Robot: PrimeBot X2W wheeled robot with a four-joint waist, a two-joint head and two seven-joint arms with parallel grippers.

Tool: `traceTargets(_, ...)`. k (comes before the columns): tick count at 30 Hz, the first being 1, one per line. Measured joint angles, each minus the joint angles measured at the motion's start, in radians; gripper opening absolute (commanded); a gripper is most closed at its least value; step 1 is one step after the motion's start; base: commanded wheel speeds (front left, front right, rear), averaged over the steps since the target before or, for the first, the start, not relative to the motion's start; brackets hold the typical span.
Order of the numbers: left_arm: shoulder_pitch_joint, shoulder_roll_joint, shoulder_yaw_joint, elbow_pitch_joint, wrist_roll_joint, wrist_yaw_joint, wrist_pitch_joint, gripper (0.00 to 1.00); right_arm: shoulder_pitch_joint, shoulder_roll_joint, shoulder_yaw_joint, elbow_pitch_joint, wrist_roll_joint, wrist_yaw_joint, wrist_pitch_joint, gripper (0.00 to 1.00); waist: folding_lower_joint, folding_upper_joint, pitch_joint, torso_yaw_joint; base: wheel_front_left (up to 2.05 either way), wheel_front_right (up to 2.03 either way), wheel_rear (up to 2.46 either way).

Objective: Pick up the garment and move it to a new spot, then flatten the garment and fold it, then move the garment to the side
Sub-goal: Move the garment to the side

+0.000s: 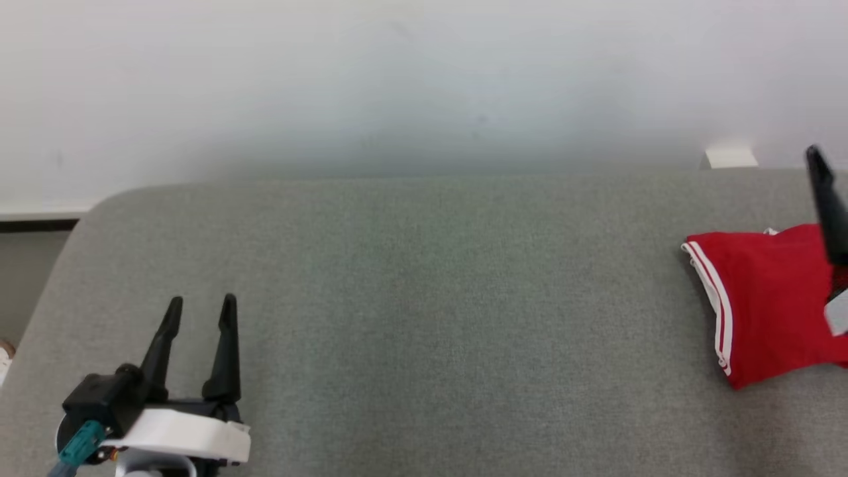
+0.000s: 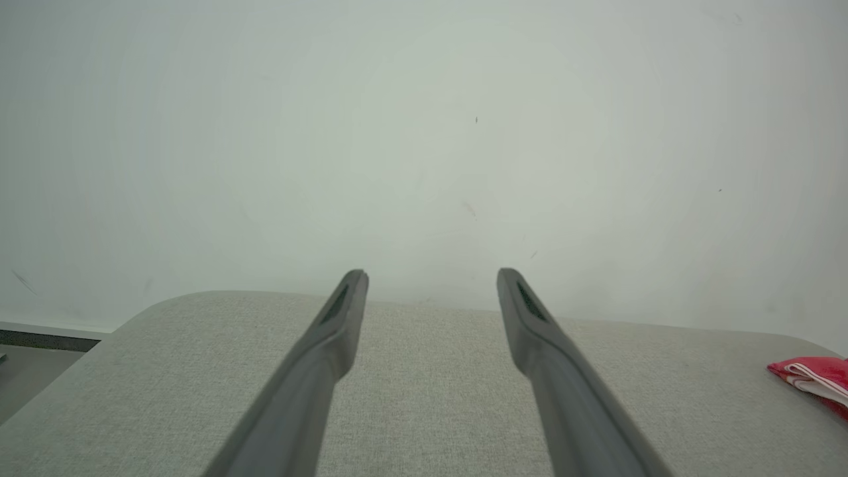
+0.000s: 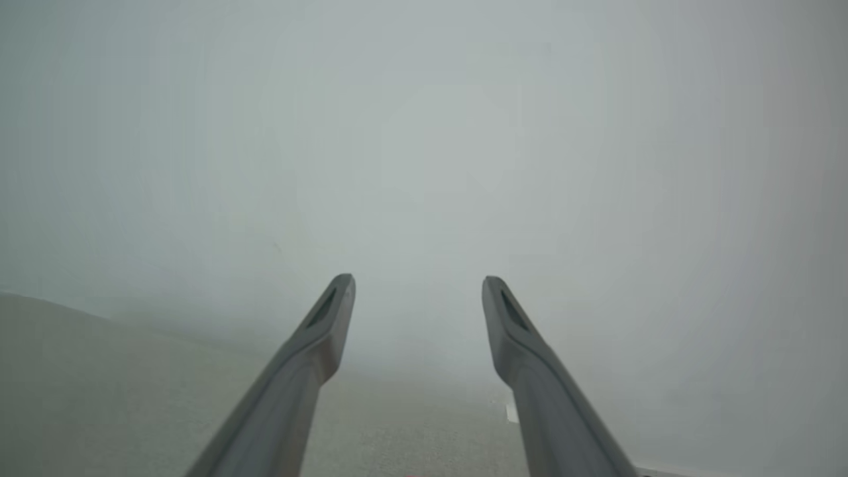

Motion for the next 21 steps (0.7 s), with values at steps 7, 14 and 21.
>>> traceTargets(7, 0.057, 0.003, 0.009, -0.003, -0.019, 0.005, 0.007, 1.0, 0.205, 0.177, -0.059, -0.161, -0.083, 0.0, -0.051, 1.0, 0.0, 0.0, -0.057, -0.013, 0.0, 0.0, 0.0)
traceTargets(14, 0.103, 0.011, 0.004, 0.046, 0.005, 0.007, 0.006, 1.0, 0.382, 0.311, -0.075, -0.172, -0.127, 0.0, -0.18, 1.0, 0.0, 0.0, -0.075, -0.035, 0.0, 0.0, 0.0)
traceTargets(21, 0.136, -0.023, 0.006, 0.025, 0.038, 0.007, 0.001, 1.0, 0.483, 0.378, -0.078, -0.091, -0.137, 0.0, -0.303, 1.0, 0.0, 0.0, -0.079, -0.024, 0.0, 0.0, 0.0)
